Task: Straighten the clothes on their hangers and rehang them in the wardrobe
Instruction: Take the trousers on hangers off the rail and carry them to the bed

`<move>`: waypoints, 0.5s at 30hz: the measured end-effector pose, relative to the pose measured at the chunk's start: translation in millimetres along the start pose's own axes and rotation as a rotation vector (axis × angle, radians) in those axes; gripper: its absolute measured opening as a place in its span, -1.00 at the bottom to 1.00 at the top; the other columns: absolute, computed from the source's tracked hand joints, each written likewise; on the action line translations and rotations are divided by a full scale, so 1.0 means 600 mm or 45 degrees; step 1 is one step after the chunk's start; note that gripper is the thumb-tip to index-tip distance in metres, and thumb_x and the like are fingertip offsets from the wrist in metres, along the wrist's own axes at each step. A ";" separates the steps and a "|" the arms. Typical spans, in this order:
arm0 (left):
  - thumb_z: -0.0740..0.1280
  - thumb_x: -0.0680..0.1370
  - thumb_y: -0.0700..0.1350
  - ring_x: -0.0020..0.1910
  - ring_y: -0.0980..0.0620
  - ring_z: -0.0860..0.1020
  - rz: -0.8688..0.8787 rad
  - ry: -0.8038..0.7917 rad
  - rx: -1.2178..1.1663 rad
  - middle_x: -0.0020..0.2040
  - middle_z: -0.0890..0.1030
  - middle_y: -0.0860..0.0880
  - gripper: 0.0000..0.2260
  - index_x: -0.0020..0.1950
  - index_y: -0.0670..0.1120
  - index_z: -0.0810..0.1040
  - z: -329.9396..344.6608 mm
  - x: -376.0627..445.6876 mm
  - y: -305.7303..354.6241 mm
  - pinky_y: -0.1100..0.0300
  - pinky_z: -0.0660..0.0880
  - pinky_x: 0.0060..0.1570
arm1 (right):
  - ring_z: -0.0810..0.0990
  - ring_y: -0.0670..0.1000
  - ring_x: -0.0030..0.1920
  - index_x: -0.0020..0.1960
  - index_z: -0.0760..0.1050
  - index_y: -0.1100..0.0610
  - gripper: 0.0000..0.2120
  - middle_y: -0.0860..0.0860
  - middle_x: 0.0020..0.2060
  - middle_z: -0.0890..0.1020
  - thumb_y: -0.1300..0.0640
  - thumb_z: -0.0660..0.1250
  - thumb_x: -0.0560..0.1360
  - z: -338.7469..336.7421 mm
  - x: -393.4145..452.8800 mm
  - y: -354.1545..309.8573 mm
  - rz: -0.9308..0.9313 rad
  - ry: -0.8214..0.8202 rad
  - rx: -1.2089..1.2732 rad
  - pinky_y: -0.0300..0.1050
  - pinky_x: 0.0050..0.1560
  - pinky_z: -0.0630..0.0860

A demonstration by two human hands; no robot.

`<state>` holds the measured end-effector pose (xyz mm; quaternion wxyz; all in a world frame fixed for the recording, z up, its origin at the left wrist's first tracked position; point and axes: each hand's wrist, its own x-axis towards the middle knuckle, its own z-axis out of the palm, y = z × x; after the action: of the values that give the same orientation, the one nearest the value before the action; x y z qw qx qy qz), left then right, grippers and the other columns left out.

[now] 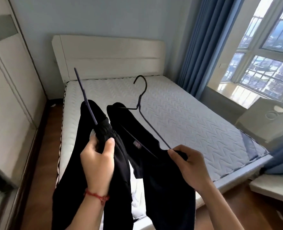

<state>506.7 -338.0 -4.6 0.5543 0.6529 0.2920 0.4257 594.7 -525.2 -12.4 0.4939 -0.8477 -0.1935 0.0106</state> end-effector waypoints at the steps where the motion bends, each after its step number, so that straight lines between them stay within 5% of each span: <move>1: 0.32 0.47 -0.28 -0.40 0.36 0.48 -0.003 0.030 0.016 -0.33 0.53 0.02 -0.97 -0.14 -0.24 0.54 0.014 0.005 -0.002 0.56 0.35 -0.30 | 0.61 -0.09 -0.30 -0.27 0.60 0.05 -0.86 -0.07 -0.36 0.65 0.10 0.35 0.46 0.007 0.019 0.007 -0.003 -0.047 0.005 -0.17 -0.23 0.50; 3: 0.32 0.48 -0.27 -0.34 0.28 0.49 -0.014 0.106 0.051 -0.23 0.59 -0.08 -0.90 -0.06 -0.29 0.56 0.035 0.018 -0.009 0.49 0.40 -0.21 | 0.60 -0.08 -0.30 -0.27 0.59 0.04 -0.85 -0.08 -0.37 0.64 0.11 0.35 0.46 0.020 0.058 0.016 -0.025 -0.136 0.023 -0.20 -0.24 0.48; 6: 0.32 0.48 -0.24 -0.06 -0.05 0.59 -0.103 0.232 0.038 -0.04 0.65 -0.18 -0.80 0.07 -0.27 0.56 0.057 0.037 -0.017 0.10 0.50 0.12 | 0.59 -0.06 -0.32 -0.28 0.58 0.05 -0.85 -0.04 -0.37 0.63 0.11 0.35 0.47 0.039 0.106 0.025 -0.068 -0.236 0.044 -0.18 -0.25 0.47; 9: 0.33 0.48 -0.20 0.11 -0.18 0.57 -0.150 0.368 0.077 0.07 0.63 -0.22 -0.78 0.09 -0.25 0.56 0.071 0.045 -0.022 -0.15 0.46 0.20 | 0.58 -0.09 -0.33 -0.29 0.57 0.02 -0.84 -0.05 -0.35 0.63 0.13 0.35 0.47 0.052 0.145 0.031 -0.133 -0.356 0.112 -0.26 -0.28 0.45; 12: 0.35 0.47 -0.19 0.09 -0.17 0.57 -0.124 0.512 0.113 0.03 0.64 -0.19 -0.86 -0.02 -0.22 0.59 0.087 0.041 -0.021 -0.10 0.48 0.16 | 0.58 -0.10 -0.35 -0.29 0.58 0.01 -0.83 -0.07 -0.40 0.62 0.16 0.36 0.47 0.061 0.185 0.035 -0.217 -0.490 0.193 -0.29 -0.29 0.45; 15: 0.36 0.44 -0.15 -0.16 0.02 0.57 -0.084 0.639 0.119 -0.22 0.61 0.03 -0.95 -0.20 0.00 0.56 0.109 0.030 -0.008 0.15 0.48 -0.04 | 0.58 -0.11 -0.35 -0.29 0.58 0.02 -0.83 -0.09 -0.42 0.61 0.16 0.37 0.47 0.069 0.220 0.044 -0.291 -0.626 0.302 -0.29 -0.29 0.45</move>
<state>572.9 -353.0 -6.4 0.4474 0.5419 0.4609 0.5420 716.7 -457.4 -33.0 0.5256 -0.7288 -0.3991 0.1824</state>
